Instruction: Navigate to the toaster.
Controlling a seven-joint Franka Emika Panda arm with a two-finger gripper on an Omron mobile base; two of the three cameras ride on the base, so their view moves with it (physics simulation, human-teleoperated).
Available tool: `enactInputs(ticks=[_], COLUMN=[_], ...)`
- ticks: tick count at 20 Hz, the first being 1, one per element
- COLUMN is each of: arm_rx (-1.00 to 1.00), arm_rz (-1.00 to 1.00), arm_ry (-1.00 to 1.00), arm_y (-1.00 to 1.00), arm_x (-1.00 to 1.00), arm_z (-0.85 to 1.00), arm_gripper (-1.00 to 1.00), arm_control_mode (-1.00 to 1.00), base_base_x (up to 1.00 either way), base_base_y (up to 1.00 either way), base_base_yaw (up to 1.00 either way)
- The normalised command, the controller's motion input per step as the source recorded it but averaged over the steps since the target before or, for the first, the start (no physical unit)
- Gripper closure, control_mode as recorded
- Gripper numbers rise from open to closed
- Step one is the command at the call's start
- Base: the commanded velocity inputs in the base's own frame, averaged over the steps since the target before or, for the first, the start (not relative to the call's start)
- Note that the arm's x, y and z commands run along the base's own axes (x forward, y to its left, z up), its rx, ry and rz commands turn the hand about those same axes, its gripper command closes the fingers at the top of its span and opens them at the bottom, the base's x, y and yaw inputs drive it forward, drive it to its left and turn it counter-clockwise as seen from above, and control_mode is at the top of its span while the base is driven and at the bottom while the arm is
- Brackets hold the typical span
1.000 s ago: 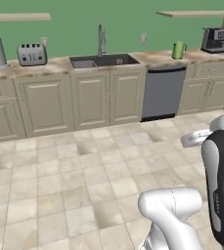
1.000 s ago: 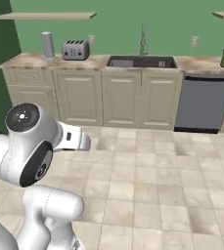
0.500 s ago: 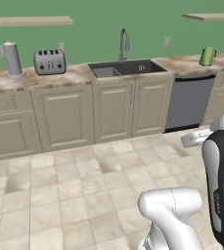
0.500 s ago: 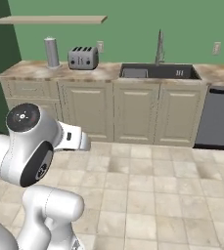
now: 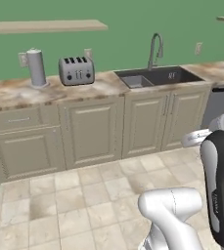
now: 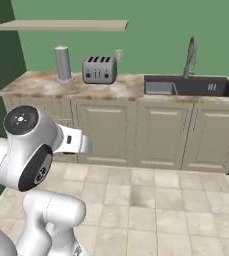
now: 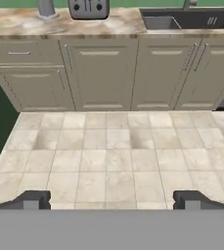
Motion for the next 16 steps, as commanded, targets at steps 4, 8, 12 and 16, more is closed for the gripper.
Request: enactInputs(ticks=[4, 8, 12, 16], arm_rx=[0.0, 0.0, 0.0, 0.0], arm_rz=[0.0, 0.0, 0.0, 0.0], arm_ry=[0.0, 0.0, 0.0, 0.0], arm_y=[0.0, 0.0, 0.0, 0.0], arm_x=[0.0, 0.0, 0.0, 0.0], arm_z=[0.0, 0.0, 0.0, 0.0], arm_gripper=[-1.0, -1.0, -1.0, -1.0], arm_control_mode=[1.0, 1.0, 1.0, 1.0], base_base_x=[1.0, 1.0, 1.0, 1.0], base_base_y=[0.36, 0.16, 0.23, 0.51], base_base_yaw=[-0.01, 0.0, 0.0, 0.0])
